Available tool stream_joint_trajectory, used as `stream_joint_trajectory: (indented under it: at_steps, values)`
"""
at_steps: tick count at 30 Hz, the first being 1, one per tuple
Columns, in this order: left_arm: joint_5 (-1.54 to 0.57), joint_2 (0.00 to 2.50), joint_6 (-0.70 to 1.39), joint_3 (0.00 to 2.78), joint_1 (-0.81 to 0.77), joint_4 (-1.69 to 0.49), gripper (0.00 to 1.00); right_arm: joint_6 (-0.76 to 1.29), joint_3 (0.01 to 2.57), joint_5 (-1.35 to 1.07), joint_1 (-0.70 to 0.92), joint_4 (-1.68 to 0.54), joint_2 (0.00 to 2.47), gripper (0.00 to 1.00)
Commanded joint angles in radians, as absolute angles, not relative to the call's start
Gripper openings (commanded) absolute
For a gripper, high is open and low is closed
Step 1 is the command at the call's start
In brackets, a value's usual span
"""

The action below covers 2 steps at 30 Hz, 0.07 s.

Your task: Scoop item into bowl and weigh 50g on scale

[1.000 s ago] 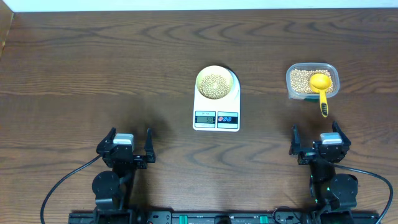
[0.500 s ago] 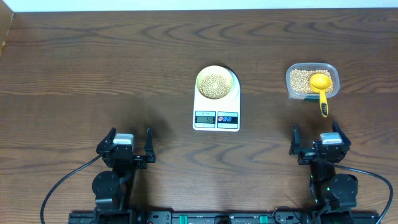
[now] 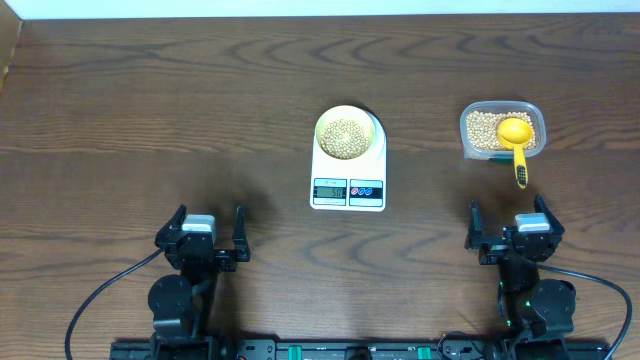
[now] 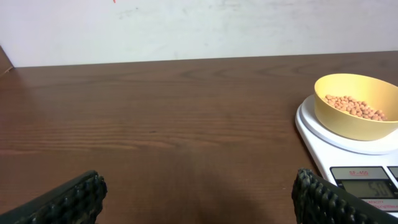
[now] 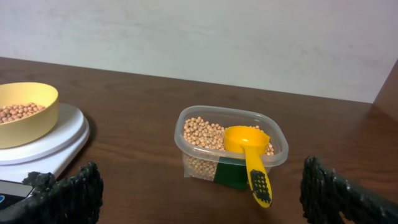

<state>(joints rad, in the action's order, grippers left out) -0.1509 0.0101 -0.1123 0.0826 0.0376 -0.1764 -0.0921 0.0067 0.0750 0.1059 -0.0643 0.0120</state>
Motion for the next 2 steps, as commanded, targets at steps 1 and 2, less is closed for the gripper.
stream_joint_trajectory:
  at_steps: [1,2]
  values:
    - [-0.142,0.01,-0.13,0.056,0.042,-0.186,0.97,-0.102,0.006,0.072,0.102,-0.068,0.005,0.99]
    - [-0.142,0.01,-0.13,0.056,0.042,-0.186,0.97,-0.102,0.006,0.072,0.102,-0.068,0.005,0.99]
